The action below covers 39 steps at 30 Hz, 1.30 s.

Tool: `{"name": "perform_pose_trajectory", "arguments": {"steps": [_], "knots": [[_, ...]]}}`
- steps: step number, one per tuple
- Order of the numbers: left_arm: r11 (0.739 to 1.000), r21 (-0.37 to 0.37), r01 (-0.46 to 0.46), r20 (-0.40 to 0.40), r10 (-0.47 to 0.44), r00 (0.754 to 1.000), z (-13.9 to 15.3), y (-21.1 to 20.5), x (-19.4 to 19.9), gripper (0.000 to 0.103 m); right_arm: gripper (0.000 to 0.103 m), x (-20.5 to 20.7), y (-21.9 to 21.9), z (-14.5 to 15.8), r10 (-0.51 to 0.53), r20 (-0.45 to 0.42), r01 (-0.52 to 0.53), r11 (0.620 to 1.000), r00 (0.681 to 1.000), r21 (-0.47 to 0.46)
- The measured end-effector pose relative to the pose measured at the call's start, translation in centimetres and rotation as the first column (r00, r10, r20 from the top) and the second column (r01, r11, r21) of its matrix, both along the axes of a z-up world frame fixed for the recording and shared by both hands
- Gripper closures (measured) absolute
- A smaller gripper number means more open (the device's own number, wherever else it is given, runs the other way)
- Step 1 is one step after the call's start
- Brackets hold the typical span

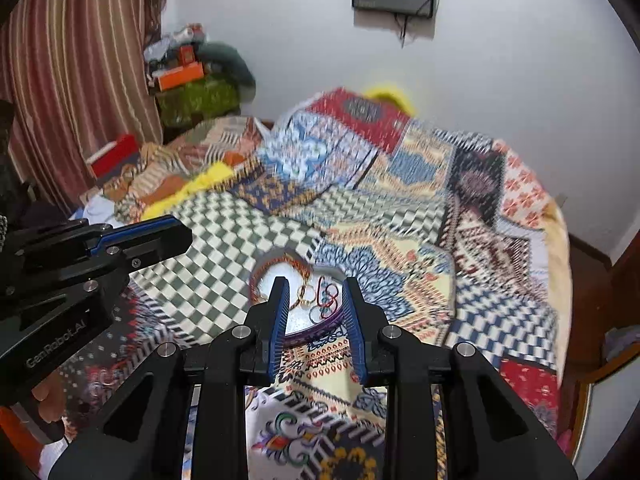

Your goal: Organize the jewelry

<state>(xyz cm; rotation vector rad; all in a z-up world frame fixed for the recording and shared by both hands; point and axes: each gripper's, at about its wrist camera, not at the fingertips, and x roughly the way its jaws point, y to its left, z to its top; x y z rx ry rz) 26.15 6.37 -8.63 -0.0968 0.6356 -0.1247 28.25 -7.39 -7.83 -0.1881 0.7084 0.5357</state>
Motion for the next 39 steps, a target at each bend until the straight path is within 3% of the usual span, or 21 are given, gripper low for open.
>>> {"name": "perform_pose_trajectory", "arguments": {"steps": [6,12,17,18,21,25,27,31,39], "knots": [[1.000,0.003,-0.018,0.137,0.018,0.990,5.2,-0.5,-5.6,0.099,0.078,-5.4,-2.3,5.7,-0.034,0.145,0.021,0.995,0.989,0.093],[0.998,0.025,-0.054,0.331,0.042,0.943,10.0,-1.9,-13.3,0.097,0.079,-13.0,-4.6,11.0,-0.086,0.323,0.014,0.976,0.943,0.219],[0.998,-0.013,-0.056,0.427,0.056,0.902,11.9,-2.6,-18.3,0.062,0.078,-17.8,-5.7,12.7,-0.150,0.426,0.027,0.960,0.892,0.280],[0.998,-0.018,-0.063,0.446,0.065,0.893,12.2,-2.7,-19.4,0.056,0.074,-18.5,-5.9,12.8,-0.160,0.440,0.031,0.958,0.884,0.286],[0.996,-0.013,-0.094,0.479,0.088,0.873,12.8,-2.9,-21.4,0.051,0.038,-20.4,-6.3,12.8,-0.197,0.475,0.037,0.945,0.858,0.325],[0.992,-0.019,-0.126,0.493,0.119,0.862,12.5,-2.8,-22.7,0.016,0.020,-21.6,-6.4,12.2,-0.244,0.482,0.064,0.931,0.841,0.360],[0.989,-0.030,-0.146,0.494,0.142,0.858,12.2,-2.5,-23.1,0.012,0.017,-21.6,-6.1,11.9,-0.262,0.482,0.084,0.929,0.836,0.360],[0.987,-0.038,-0.158,0.470,0.158,0.868,11.8,-2.0,-23.0,0.011,0.002,-21.5,-5.8,11.9,-0.282,0.468,0.114,0.928,0.838,0.355],[0.985,-0.019,-0.173,0.462,0.162,0.872,11.1,-2.5,-23.6,0.011,0.002,-22.3,-6.2,11.4,-0.279,0.469,0.126,0.935,0.838,0.331]]}}
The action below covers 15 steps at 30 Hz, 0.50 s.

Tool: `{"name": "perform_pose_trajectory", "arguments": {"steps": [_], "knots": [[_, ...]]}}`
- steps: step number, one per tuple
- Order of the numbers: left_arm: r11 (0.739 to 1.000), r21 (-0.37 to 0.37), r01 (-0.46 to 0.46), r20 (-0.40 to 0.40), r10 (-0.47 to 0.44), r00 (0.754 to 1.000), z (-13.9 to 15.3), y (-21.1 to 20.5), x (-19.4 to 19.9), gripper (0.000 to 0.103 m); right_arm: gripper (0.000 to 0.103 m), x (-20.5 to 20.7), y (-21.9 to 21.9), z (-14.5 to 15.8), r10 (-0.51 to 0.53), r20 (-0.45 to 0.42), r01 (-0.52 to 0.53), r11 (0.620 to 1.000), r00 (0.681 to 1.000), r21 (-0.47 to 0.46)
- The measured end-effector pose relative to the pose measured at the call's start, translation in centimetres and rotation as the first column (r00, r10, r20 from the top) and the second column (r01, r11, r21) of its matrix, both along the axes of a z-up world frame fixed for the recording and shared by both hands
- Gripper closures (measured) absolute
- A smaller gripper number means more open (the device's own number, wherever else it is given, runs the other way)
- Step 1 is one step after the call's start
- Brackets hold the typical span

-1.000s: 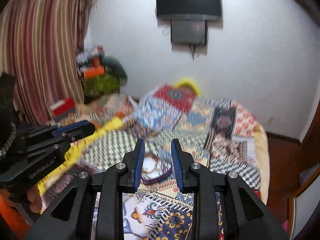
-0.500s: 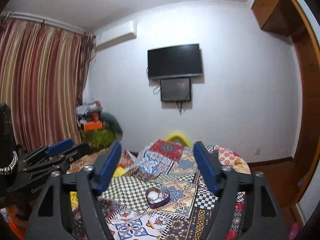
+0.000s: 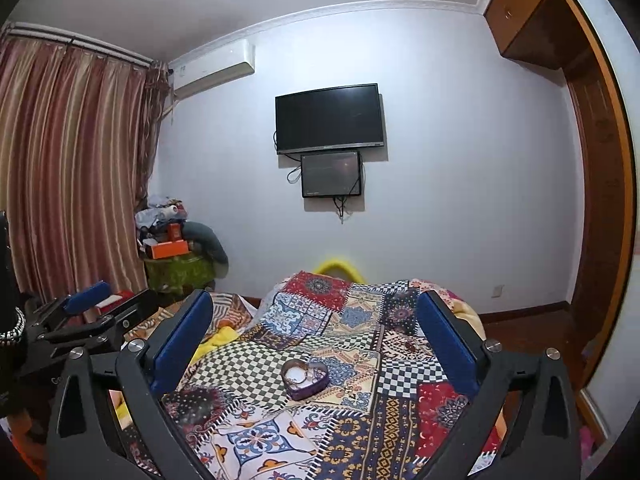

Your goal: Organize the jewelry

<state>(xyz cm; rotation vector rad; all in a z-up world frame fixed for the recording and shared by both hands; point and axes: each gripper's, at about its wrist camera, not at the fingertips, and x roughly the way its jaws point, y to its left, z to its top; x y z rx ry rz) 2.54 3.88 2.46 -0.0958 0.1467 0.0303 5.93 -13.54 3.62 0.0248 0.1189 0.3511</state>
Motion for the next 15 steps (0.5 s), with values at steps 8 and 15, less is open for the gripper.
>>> {"name": "perform_pose_trajectory", "arguments": {"steps": [8,15], "knots": [[1.000,0.001,0.000,-0.004,0.000,1.000,-0.28,0.03,0.12,0.011,0.002,-0.41,-0.21,-0.41,0.004,-0.014,-0.004,1.000,1.000,-0.007],[1.000,-0.005,0.004,-0.012,-0.004,1.000,-0.44,0.14,0.39,0.011,0.002,-0.41,-0.56,-0.50,0.006,-0.024,-0.006,1.000,1.000,-0.007]]}}
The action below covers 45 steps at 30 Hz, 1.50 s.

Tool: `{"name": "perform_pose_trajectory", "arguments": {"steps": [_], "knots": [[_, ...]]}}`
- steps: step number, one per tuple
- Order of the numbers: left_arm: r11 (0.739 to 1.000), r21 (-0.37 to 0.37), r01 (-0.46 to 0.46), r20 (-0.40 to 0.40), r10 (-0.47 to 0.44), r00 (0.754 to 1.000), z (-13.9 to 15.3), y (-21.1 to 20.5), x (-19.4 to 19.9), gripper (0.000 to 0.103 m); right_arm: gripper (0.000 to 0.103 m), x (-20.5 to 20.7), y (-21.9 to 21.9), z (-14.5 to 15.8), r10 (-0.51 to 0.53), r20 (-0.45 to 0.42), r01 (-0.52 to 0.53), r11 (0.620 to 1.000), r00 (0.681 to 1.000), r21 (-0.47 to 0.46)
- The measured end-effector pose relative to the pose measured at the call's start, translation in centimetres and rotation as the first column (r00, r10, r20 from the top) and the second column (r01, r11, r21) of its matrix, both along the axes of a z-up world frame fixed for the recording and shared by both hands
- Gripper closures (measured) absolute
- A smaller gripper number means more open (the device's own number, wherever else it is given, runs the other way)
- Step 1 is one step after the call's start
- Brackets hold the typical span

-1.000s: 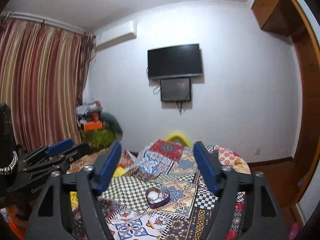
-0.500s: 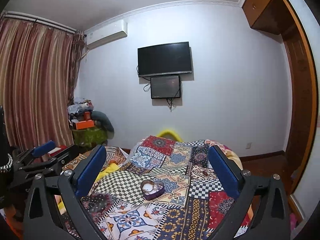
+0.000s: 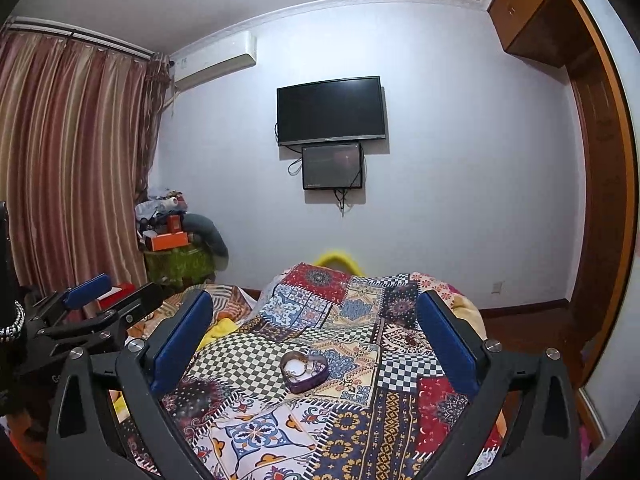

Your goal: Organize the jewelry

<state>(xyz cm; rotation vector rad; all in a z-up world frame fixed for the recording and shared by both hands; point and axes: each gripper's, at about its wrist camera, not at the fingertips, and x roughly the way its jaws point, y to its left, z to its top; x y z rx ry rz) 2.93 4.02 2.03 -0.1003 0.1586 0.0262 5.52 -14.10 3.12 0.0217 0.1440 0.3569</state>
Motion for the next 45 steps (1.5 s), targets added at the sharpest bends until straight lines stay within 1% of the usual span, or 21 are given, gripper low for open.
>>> {"name": "perform_pose_trajectory", "arguments": {"steps": [6,8,14,32,45], "knots": [[1.000,0.003,-0.003,-0.001,0.003,1.000,-0.1,0.0,0.1,0.009,0.002,0.1,0.0,-0.1,0.002,-0.010,-0.002,1.000,1.000,-0.002],[1.000,0.003,-0.004,-0.001,0.004,1.000,-0.1,0.1,0.1,0.007,0.002,0.2,0.0,-0.1,0.003,-0.016,-0.003,1.000,1.000,-0.003],[1.000,-0.001,-0.010,-0.008,0.010,1.000,-0.3,0.2,0.5,0.005,0.002,0.2,-0.1,-0.2,0.004,-0.027,-0.004,1.000,1.000,-0.001],[1.000,0.001,0.000,-0.025,0.000,1.000,-0.8,0.2,1.0,0.005,0.002,0.3,-0.4,0.0,0.007,-0.041,-0.007,1.000,0.999,0.001],[1.000,0.016,0.014,-0.022,-0.013,1.000,-0.7,-0.5,1.1,0.005,0.002,0.5,-0.4,0.0,0.007,-0.057,-0.007,1.000,0.998,0.005]]}}
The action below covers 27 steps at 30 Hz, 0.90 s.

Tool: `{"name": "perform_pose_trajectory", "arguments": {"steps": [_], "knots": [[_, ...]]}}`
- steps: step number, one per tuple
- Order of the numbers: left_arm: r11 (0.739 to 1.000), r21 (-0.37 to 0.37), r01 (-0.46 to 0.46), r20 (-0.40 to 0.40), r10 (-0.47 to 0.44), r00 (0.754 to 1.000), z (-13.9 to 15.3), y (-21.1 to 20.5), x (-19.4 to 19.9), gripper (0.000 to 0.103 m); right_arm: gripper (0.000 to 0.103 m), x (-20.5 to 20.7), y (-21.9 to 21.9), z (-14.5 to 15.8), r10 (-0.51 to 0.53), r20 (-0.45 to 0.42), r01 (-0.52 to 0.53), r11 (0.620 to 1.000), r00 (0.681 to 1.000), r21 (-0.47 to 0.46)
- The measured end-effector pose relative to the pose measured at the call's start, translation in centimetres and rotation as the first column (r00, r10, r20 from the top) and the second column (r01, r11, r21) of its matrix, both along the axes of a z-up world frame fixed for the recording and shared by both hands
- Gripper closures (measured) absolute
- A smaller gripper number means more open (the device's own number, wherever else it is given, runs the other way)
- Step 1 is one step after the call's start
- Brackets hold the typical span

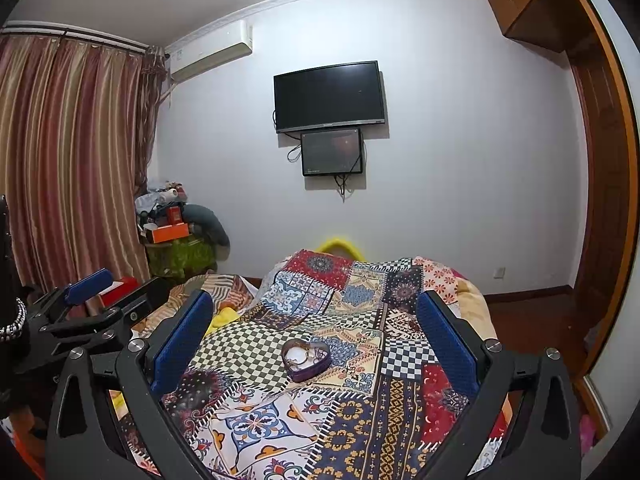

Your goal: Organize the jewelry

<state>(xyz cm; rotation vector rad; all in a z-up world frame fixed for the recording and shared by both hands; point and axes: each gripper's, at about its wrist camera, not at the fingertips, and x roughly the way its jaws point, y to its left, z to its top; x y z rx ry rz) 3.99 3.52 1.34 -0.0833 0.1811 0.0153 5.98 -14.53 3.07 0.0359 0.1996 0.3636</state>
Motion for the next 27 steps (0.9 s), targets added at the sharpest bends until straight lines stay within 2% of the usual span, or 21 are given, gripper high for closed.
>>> {"name": "perform_pose_trajectory", "arguments": {"steps": [12,27], "knots": [[0.999,0.008,0.041,-0.008,-0.041,0.999,-0.05,-0.46,0.02,0.005,0.002,-0.04,-0.07,0.04,-0.004,0.001,0.004,1.000,1.000,0.005],[0.999,-0.002,0.035,-0.022,-0.035,0.999,-0.56,-0.33,0.28,0.005,0.002,0.46,-0.15,-0.57,-0.016,-0.021,0.016,1.000,1.000,0.007]]}}
